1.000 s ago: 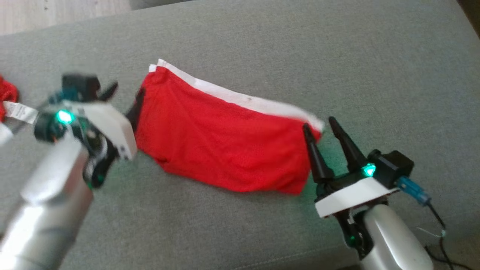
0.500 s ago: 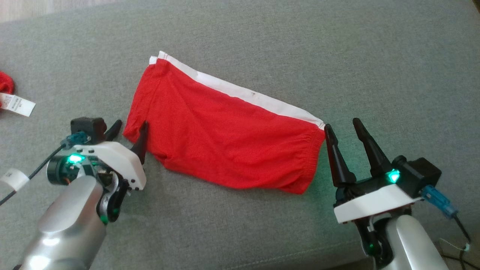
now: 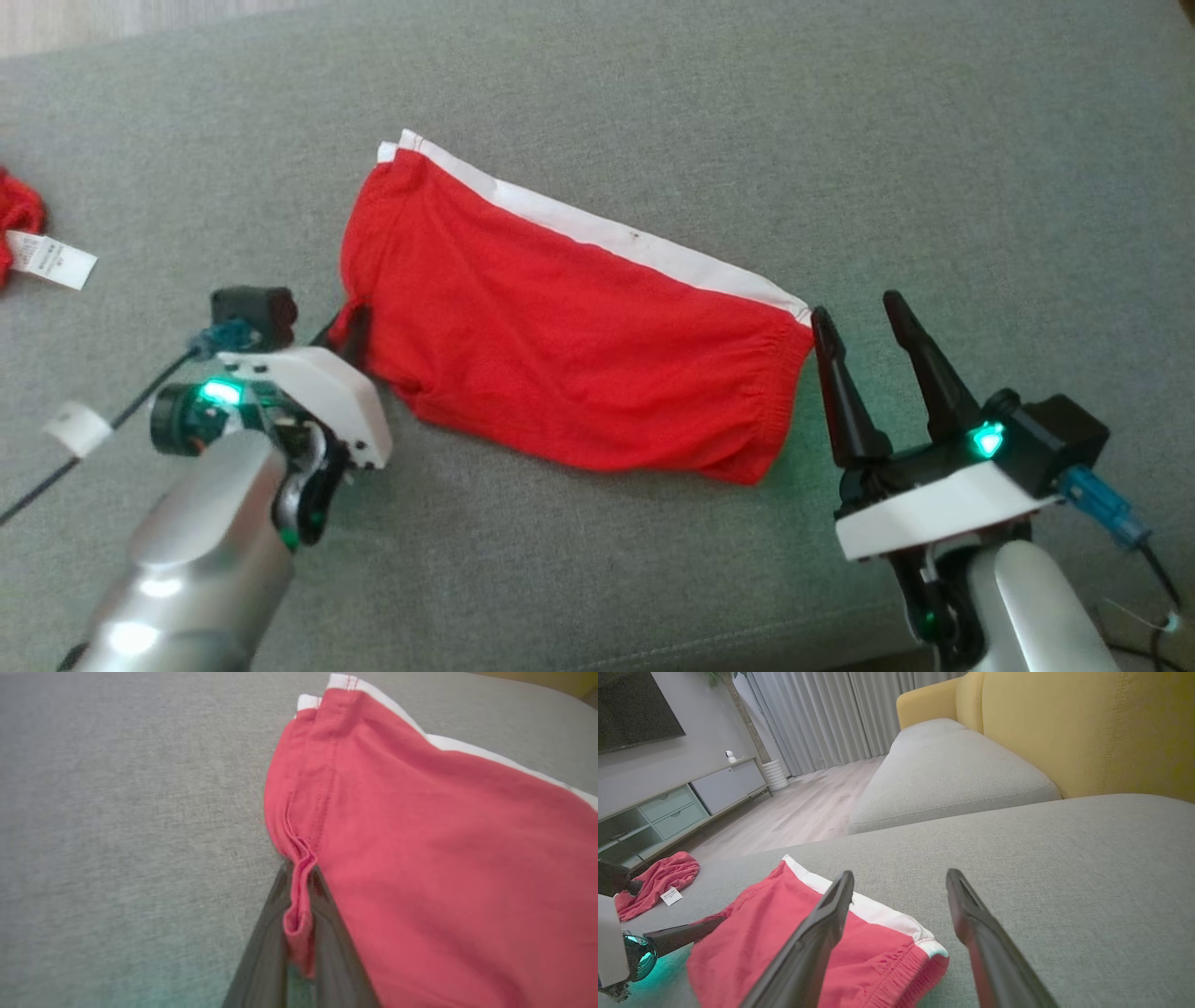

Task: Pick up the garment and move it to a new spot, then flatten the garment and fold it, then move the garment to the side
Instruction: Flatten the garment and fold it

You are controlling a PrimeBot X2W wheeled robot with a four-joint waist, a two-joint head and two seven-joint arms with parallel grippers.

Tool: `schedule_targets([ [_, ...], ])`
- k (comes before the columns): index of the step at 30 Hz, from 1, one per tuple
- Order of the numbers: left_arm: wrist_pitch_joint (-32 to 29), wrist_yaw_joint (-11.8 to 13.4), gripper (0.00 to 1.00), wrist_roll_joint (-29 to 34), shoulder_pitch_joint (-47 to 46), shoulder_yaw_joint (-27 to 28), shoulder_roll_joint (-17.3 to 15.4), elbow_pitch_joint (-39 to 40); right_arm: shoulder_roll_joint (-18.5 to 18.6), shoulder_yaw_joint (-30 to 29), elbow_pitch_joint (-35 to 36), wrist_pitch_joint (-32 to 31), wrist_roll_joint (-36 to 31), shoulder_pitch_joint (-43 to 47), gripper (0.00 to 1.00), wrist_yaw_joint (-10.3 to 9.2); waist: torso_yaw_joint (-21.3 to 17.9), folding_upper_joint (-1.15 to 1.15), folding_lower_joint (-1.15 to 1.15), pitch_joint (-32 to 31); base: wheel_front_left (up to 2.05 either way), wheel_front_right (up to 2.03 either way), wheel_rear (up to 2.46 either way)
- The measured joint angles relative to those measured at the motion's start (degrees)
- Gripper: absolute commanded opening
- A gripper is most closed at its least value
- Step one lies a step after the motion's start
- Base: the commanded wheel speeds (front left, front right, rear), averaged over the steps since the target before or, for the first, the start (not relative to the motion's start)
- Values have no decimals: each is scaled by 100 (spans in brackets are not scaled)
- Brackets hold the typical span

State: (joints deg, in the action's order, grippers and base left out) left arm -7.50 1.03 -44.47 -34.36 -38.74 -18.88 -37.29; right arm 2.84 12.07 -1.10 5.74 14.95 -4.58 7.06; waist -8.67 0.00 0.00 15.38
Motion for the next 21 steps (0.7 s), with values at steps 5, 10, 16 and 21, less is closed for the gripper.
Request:
schedule_targets([
  [5,155,-7,0,-45,62,-25,146,-119,-3,-52,-9,-24,0,177,100,0,52,0,0,-170,0,0,0],
  [10,536,60,0,-219,534,35,196,4,-10,-375,-69,-26,-77,337,100,0,200,0,0,-436,0,0,0],
  [16,920,324,0,-402,1373,185,199,546,-16,-924,-144,-87,-249,627,100,0,557,0,-1,-752,0,0,0],
  [21,1068,571,0,-602,2072,271,212,984,-23,-1167,-201,-131,-311,773,100,0,874,0,-1,-986,0,0,0],
])
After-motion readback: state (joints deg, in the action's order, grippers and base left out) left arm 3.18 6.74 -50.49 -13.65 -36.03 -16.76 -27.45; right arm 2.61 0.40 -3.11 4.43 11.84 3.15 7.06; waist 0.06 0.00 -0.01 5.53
